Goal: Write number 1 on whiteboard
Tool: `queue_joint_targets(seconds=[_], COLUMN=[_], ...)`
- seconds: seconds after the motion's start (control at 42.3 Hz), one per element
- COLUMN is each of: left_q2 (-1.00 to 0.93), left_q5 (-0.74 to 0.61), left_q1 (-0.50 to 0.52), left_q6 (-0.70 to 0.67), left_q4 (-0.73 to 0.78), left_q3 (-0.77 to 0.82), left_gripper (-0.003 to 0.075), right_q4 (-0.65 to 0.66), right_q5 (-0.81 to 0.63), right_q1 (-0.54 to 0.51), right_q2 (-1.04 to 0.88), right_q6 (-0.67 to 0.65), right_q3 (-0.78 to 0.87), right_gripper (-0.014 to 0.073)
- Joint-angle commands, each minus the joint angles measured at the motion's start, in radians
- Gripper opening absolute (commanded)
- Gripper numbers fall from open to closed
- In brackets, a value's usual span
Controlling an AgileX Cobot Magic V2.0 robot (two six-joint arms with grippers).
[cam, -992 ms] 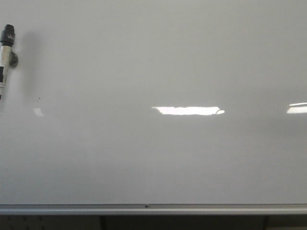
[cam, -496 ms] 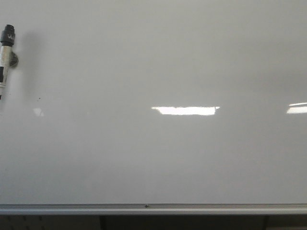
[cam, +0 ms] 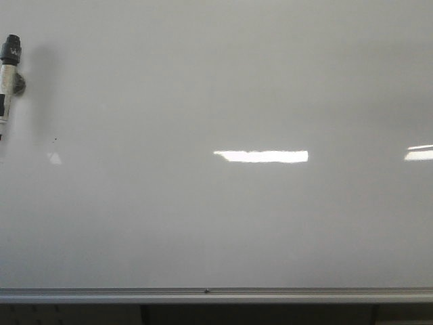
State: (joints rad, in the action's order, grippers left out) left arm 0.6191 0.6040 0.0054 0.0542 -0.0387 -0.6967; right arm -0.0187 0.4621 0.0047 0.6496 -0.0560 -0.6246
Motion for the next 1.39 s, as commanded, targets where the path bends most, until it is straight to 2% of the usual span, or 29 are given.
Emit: queue_joint_targets(seconds=[0.0,0.165,0.236,0.283,0.331,0.449,0.543,0.638,0.756,0.992,1.37], left_q2=[0.029,0.062,0.078,0.088,0.097,0.115,0.119,0.133,0.174,0.331,0.612], left_q5=[-0.061,-0.059,-0.052,-0.047,-0.045,-0.045,-0.047,-0.061,-0.061,0.002,-0.026], left_q1=[-0.008,-0.008,-0.008,-0.008,-0.008,-0.008,-0.008,-0.008,-0.021,-0.109,-0.103], left_q6=[0.000,0.000,0.000,0.000,0.000,0.000,0.000,0.000,0.000,0.000,0.000], left_q4=[-0.014,-0.013,-0.011,-0.008,-0.008,-0.008,-0.008,-0.008,-0.013,0.005,-0.009], left_q3=[-0.025,-0.025,-0.025,-0.025,-0.025,-0.025,-0.025,-0.025,-0.048,-0.121,-0.255], left_gripper=[-0.0020,-0.0020,-0.0011,0.0018,0.0070,0.0288,0.0435,0.0479,0.0477,0.0476,0.0473], right_q4=[0.010,0.027,0.029,0.029,0.029,0.029,0.029,0.029,0.029,0.029,0.029], right_q5=[-0.043,0.000,0.005,0.005,0.007,0.007,0.007,0.007,0.006,0.003,0.002], right_q1=[-0.005,-0.005,-0.005,-0.005,-0.005,-0.005,-0.005,-0.005,-0.005,-0.005,-0.005], right_q2=[0.029,0.052,0.064,0.069,0.069,0.069,0.069,0.069,0.069,0.069,0.069], right_q6=[0.001,0.001,0.001,0.001,0.001,0.001,0.001,0.001,0.001,0.001,0.001], right_q3=[-0.036,-0.036,-0.036,-0.036,-0.036,-0.036,-0.036,-0.036,-0.036,-0.036,-0.036], right_gripper=[-0.0087,-0.0069,-0.0013,0.0063,0.0150,0.0404,0.0504,0.0513,0.0513,0.0513,0.0513])
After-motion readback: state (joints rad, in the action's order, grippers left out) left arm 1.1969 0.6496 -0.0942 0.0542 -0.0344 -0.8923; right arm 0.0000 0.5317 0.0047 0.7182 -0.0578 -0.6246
